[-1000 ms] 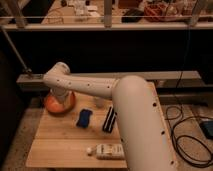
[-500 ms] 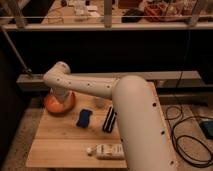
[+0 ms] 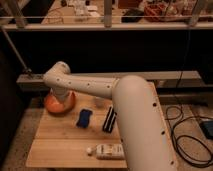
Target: Place the pepper in the ceramic bowl
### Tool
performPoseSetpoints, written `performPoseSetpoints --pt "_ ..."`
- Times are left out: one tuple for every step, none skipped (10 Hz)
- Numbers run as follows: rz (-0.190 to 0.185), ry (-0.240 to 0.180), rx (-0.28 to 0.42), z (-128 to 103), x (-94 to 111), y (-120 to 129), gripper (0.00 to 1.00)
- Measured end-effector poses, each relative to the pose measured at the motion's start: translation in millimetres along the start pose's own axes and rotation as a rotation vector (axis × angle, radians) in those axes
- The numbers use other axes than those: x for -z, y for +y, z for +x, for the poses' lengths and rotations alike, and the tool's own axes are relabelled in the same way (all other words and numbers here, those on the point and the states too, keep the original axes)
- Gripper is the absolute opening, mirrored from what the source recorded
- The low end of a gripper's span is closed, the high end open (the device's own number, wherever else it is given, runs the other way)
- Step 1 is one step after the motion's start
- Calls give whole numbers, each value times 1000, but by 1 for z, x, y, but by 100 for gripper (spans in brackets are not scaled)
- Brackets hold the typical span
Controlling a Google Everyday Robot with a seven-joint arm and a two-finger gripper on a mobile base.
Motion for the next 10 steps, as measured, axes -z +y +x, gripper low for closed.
performPoseSetpoints --pt "0 0 -2 0 0 0 5" --pt "-1 0 -2 0 0 1 5" --pt "-2 1 -3 0 0 1 5" --pt "-2 2 -5 0 1 1 5" --pt "-4 2 -7 0 0 2 5" --pt "-4 2 -8 0 1 2 5" --pt "-5 2 -10 1 1 3 6" --pt "-6 2 -12 0 0 4 12" --pt "-7 2 -13 0 0 4 15" --pt "-7 3 -14 1 1 4 15"
